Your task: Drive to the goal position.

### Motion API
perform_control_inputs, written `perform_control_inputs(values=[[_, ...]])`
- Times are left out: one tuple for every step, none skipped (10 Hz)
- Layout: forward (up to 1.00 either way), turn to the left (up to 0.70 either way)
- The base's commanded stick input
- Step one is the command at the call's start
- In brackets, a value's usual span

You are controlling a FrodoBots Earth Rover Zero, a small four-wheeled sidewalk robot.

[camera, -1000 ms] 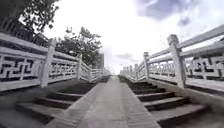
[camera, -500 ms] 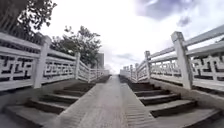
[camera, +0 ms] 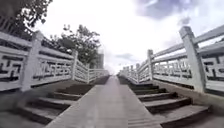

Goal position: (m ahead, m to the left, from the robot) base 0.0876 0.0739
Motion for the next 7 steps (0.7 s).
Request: perform_control_inputs(values=[[0.70,0.00],[0.70,0.00],[0.70,0.00],[0.70,0.00],[0.70,0.00],[0.70,0.00],[0.70,0.00]])
